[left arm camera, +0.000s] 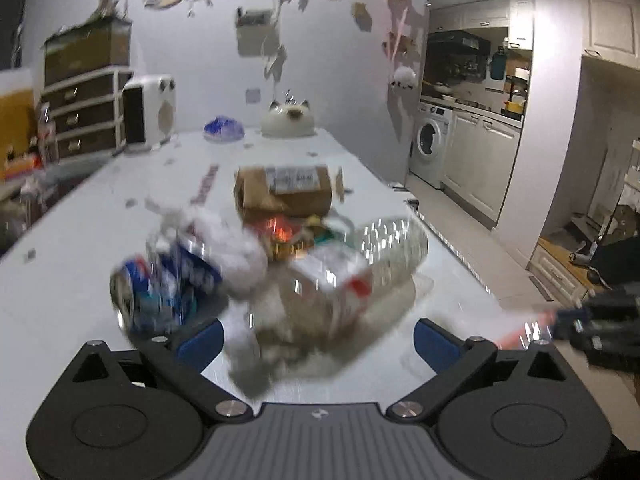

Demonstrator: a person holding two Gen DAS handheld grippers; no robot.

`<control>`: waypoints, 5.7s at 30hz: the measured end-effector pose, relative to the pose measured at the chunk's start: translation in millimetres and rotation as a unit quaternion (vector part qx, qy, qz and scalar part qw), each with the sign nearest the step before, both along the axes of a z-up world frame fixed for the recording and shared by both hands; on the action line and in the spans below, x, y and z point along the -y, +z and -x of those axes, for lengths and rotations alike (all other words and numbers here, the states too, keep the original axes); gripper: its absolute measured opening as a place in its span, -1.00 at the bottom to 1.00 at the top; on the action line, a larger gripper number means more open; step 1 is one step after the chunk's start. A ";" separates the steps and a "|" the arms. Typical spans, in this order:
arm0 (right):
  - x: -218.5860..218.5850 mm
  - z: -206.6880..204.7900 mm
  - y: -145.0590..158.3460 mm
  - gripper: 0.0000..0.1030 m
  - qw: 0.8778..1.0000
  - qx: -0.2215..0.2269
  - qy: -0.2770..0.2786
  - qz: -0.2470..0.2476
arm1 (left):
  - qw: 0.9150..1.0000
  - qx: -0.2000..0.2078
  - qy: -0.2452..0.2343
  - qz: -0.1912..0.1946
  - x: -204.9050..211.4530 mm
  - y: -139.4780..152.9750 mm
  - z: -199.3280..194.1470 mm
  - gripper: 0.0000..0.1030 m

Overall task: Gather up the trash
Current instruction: 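Grasp the clear zip bag with the right tool while the left tool grasps the plastic bottle, then carry the bottle and zip bag with both tools toward the yellow wastebasket, then open the left tool over the wastebasket while the right tool releases the zip bag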

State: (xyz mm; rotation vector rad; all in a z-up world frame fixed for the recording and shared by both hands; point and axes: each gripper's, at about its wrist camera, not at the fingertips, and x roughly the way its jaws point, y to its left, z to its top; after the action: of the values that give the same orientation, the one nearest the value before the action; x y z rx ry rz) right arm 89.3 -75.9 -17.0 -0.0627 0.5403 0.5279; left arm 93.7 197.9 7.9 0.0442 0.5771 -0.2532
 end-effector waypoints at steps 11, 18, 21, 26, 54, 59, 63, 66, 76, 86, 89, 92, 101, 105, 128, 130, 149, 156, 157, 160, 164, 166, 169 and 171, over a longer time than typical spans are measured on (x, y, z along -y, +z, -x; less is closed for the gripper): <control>9.8 17.5 1.6 -0.63 0.999 0.008 0.018 0.033 | 0.989 -0.069 -0.091 -0.096 57.7 5.5 -98.1 0.88; -15.4 32.8 8.8 -0.41 0.978 0.065 0.106 0.168 | 0.973 -0.113 -0.132 -0.152 78.1 -9.1 -114.2 0.87; -29.8 38.8 6.5 -0.24 0.956 0.098 0.147 0.236 | 0.967 -0.122 -0.136 -0.179 80.6 -8.9 -114.9 0.79; -51.6 45.0 0.1 -0.09 0.906 0.151 0.217 0.331 | 0.952 -0.144 -0.137 -0.231 88.0 -11.3 -120.4 0.77; 10.2 -14.3 50.5 -0.89 0.992 0.094 0.031 0.076 | 0.998 -0.047 0.015 -0.043 57.2 16.7 -54.5 0.39; 25.8 -19.8 54.9 -0.89 0.997 0.080 -0.014 0.011 | 0.999 -0.030 0.026 -0.022 66.2 27.8 -38.6 0.37; 36.6 -17.8 55.9 -0.89 0.997 0.074 -0.034 -0.015 | 1.000 -0.015 0.025 -0.011 76.9 33.2 -29.2 0.35; 44.9 -15.5 56.3 -0.89 0.996 0.071 -0.047 -0.028 | 1.000 -0.006 0.017 -0.005 87.4 35.6 -24.2 0.34; 68.9 -4.8 60.9 -0.89 0.993 0.072 -0.076 -0.049 | 1.000 0.014 -0.013 0.023 125.4 45.0 -17.2 0.33; 131.5 4.5 60.0 -0.88 0.985 0.078 -0.145 -0.051 | 0.997 0.009 -0.066 0.042 202.0 36.4 -35.6 0.33; 155.1 5.5 55.6 -0.88 0.981 0.073 -0.170 -0.049 | 0.996 0.004 -0.079 0.043 226.7 29.1 -42.4 0.32; 178.0 3.6 49.7 -0.88 0.977 0.064 -0.196 -0.045 | 0.995 -0.004 -0.090 0.048 250.2 19.8 -50.5 0.32; 235.3 -13.8 23.2 -0.88 0.968 0.023 -0.247 -0.047 | 0.994 -0.026 -0.103 0.033 306.4 -14.9 -70.7 0.32; 253.5 -30.2 6.8 -0.88 0.964 -0.005 -0.259 -0.055 | 0.994 -0.043 -0.098 0.037 319.4 -33.4 -84.0 0.31; 266.3 -136.2 -98.2 -0.88 0.933 -0.191 -0.295 -0.077 | 0.963 -0.241 -0.076 0.094 341.2 -150.8 -213.7 0.31; 264.6 -145.4 -113.2 -0.88 0.928 -0.211 -0.296 -0.077 | 0.953 -0.282 -0.077 0.077 345.8 -169.1 -223.7 0.31; 271.9 -179.6 -205.7 -0.88 0.889 -0.316 -0.324 -0.067 | 0.925 -0.373 -0.036 -0.057 368.1 -221.3 -248.1 0.50; 266.3 -186.8 -209.9 -0.76 0.892 -0.320 -0.315 -0.046 | 0.926 -0.371 -0.027 -0.071 367.5 -226.1 -247.2 0.76; 265.4 -187.4 -210.1 -0.65 0.892 -0.321 -0.315 -0.041 | 0.926 -0.370 -0.024 -0.071 366.2 -225.5 -245.8 0.81; 263.3 -186.6 -208.0 -0.55 0.895 -0.317 -0.312 -0.029 | 0.926 -0.370 -0.015 -0.071 362.4 -225.7 -244.4 0.94; 261.5 -184.1 -204.5 -0.53 0.900 -0.312 -0.304 -0.019 | 0.929 -0.363 -0.003 -0.075 357.4 -225.1 -239.2 1.00; 259.5 -182.6 -202.9 -0.48 0.901 -0.313 -0.299 -0.013 | 0.930 -0.359 -0.005 -0.077 356.2 -224.6 -236.3 1.00; 255.8 -182.3 -201.3 -0.38 0.903 -0.317 -0.292 -0.002 | 0.931 -0.354 -0.010 -0.087 356.3 -225.4 -232.0 1.00; 254.2 -180.1 -200.3 -0.32 0.904 -0.318 -0.288 0.005 | 0.930 -0.356 -0.011 -0.090 356.3 -226.0 -229.7 1.00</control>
State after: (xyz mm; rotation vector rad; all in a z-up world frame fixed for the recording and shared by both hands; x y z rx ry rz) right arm 269.4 -330.1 -217.4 0.2661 1.1530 -0.0549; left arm 323.3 -158.4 -218.1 0.1387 1.3252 -0.2343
